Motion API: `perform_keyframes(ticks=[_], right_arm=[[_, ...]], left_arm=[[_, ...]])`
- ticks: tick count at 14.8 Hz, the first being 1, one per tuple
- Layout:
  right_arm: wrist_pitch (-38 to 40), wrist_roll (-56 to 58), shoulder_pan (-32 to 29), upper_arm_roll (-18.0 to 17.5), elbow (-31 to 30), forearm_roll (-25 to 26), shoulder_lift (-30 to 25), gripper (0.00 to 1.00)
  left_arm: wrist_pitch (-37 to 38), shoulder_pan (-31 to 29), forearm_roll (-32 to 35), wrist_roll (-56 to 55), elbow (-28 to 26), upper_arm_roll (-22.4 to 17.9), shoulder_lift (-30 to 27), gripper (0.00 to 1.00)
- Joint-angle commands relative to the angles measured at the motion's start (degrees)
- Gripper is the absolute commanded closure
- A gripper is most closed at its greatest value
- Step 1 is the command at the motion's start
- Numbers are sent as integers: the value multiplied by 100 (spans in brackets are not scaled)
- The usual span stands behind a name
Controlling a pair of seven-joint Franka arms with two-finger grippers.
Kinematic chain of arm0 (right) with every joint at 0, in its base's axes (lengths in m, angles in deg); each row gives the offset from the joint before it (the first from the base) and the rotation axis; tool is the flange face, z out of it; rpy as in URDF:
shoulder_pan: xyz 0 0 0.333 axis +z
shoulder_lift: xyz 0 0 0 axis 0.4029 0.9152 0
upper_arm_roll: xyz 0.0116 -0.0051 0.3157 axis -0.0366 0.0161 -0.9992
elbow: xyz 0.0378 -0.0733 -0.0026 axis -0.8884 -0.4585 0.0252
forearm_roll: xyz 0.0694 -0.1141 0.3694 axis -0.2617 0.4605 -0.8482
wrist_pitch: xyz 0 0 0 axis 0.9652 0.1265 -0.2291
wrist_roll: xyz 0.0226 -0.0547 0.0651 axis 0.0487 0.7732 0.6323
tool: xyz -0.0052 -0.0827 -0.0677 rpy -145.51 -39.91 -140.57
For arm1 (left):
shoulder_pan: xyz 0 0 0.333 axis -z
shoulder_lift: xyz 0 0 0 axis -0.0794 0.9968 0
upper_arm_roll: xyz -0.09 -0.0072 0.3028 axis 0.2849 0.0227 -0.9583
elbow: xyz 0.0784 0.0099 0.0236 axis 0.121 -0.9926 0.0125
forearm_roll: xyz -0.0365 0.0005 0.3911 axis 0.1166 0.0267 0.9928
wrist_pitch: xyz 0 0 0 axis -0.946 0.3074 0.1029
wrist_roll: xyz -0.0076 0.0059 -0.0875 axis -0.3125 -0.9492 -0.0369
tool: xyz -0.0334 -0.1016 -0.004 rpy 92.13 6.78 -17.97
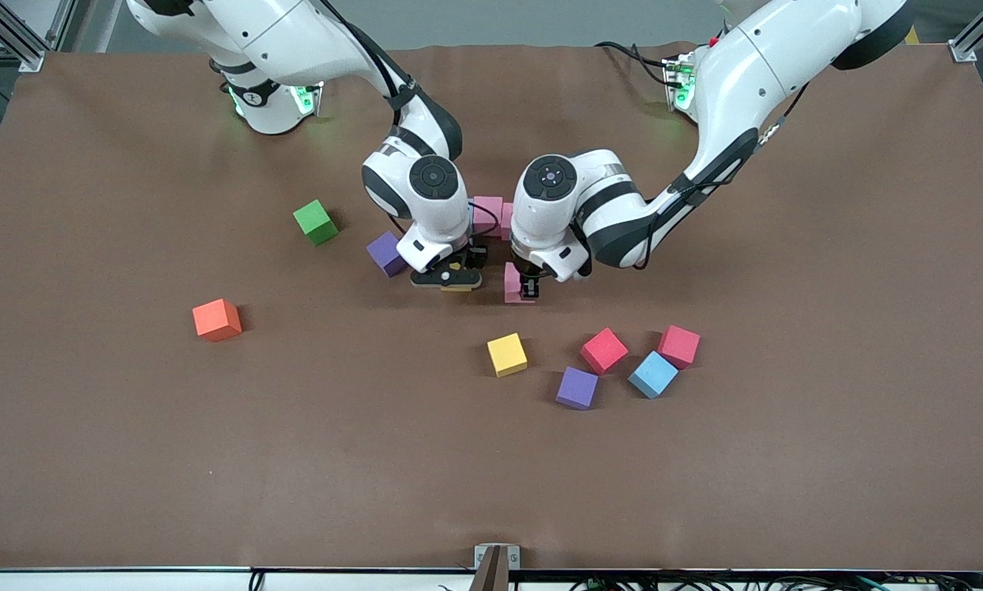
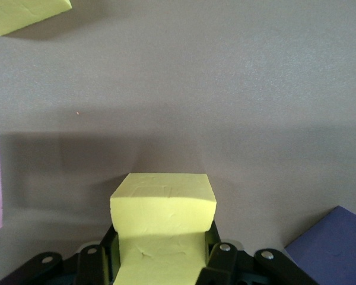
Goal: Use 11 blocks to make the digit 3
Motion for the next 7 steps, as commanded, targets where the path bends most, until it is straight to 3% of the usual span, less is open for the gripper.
perform_keyframes(ticks=[1,7], right_arm=[[-12,18,35,50,126,99,150,98],[40,168,-9,42,126,99,141,98]], left_arm=[[-20,84,-25,-409,42,-48,-33,51],[-29,75,-16,-409,42,-48,-33,51]])
